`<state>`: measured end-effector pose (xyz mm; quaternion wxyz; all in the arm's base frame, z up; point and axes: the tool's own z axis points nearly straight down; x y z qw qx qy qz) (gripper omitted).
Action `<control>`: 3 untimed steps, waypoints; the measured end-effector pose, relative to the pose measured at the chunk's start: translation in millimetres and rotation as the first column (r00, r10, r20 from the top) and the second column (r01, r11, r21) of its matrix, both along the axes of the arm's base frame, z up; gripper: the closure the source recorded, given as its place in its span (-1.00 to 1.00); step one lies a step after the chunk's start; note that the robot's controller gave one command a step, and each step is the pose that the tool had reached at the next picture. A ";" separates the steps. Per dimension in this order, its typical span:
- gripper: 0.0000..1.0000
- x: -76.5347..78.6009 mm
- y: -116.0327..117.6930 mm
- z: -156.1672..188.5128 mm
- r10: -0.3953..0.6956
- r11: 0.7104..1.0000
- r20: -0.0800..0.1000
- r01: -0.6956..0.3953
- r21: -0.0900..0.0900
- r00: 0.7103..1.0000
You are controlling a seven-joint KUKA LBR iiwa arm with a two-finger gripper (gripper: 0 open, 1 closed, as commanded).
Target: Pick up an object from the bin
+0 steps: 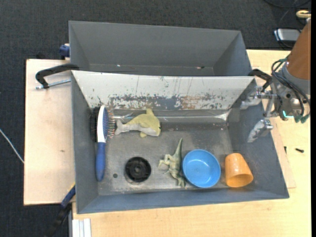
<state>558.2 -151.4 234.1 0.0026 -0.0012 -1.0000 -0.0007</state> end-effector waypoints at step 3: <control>1.00 9.3 41.1 -119.8 -0.571 0.821 0.011 0.571 0.003 0.821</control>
Offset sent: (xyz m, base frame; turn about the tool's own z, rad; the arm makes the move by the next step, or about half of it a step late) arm -0.0034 0.0362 -0.1578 -0.0087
